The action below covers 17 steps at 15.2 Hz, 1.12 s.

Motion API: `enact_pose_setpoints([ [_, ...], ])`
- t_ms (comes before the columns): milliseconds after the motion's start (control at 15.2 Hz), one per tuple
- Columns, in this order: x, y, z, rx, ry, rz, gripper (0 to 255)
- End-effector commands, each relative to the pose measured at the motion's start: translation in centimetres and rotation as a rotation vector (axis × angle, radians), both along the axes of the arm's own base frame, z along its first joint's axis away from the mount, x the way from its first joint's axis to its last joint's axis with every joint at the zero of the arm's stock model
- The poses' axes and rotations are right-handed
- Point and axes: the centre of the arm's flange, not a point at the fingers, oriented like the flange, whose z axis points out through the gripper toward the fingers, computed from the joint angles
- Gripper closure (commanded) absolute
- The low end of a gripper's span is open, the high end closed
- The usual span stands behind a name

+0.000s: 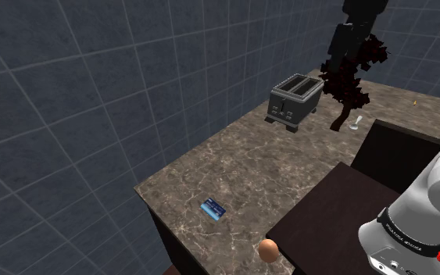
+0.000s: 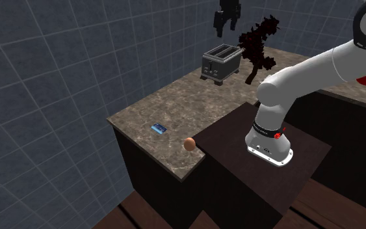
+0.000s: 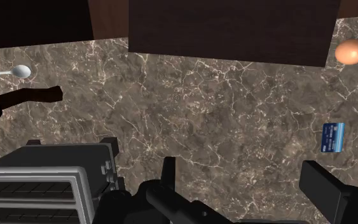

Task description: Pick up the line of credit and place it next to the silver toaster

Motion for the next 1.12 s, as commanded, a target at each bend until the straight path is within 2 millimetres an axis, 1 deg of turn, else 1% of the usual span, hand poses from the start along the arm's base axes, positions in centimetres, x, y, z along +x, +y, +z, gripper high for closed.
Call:
enact_pose_setpoints([
  [0,0.0,0.0,0.0,0.000,0.000,0.000,0],
  [528,-0.6,4.9,-9.1,0.032,-0.101,0.027,0],
  [1056,-0.4,10.0,-18.1,0.065,-0.202,0.054,0],
])
